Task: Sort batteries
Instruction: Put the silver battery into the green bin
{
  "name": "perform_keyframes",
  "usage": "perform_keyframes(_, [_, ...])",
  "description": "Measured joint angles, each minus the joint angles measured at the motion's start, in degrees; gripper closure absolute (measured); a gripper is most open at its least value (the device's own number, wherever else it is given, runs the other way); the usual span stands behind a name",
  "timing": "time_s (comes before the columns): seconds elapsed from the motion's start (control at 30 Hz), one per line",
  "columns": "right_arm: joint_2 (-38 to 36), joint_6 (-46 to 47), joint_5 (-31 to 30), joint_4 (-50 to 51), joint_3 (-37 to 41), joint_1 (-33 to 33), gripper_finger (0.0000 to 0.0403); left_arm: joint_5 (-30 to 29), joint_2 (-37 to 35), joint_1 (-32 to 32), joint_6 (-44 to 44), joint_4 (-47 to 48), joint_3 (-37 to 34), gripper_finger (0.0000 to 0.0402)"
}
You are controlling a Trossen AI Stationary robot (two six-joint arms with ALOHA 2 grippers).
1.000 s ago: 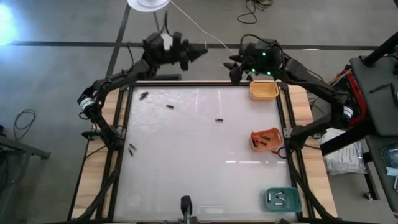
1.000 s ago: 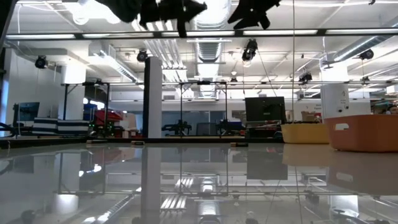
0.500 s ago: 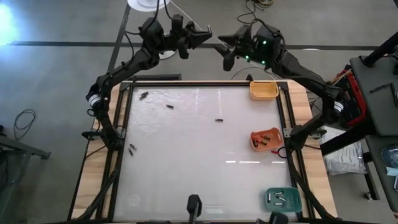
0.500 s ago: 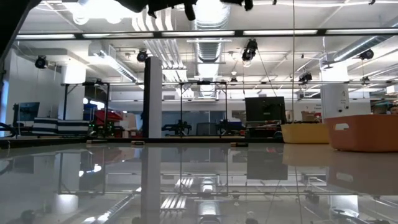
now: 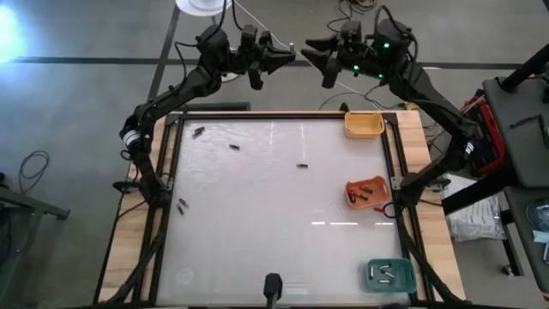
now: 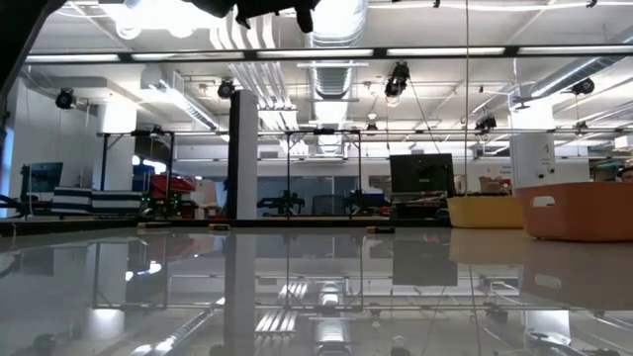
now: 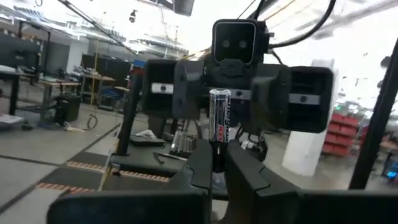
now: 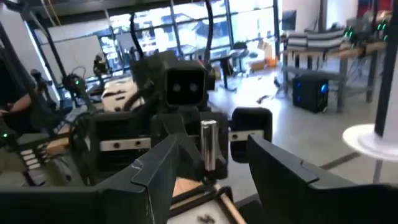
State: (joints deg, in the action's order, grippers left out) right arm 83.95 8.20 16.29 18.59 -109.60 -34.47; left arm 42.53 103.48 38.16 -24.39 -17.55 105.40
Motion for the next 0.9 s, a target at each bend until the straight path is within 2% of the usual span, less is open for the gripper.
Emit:
perform_keyframes(0.2, [2.46, 2.35, 3.28, 0.66, 0.17, 0.02, 0.0224, -1.52, 0.0, -1.47, 7.32, 6.93, 1.84, 0.0398])
perform_keyframes(0.37, [3.29, 2.45, 3.7, -0.06, -0.34, 0.34, 0.0242, -1.54, -0.02, -1.65, 7.88, 7.53, 1.84, 0.0398])
perform_keyframes(0.5, [3.36, 2.43, 3.7, -0.48, -0.77, 0.34, 0.028, -1.58, -0.02, -1.65, 7.83, 7.49, 1.84, 0.0398])
perform_keyframes(0.7, [3.27, 1.16, 3.66, -0.44, -0.77, 0.41, 0.0374, -1.82, -0.02, -1.65, 7.51, 7.51, 1.84, 0.0398])
perform_keyframes(0.9, [3.25, 0.77, 3.66, 0.85, -0.81, 0.66, 0.038, -2.59, -0.02, -1.65, 7.49, 7.68, 1.82, 0.0382])
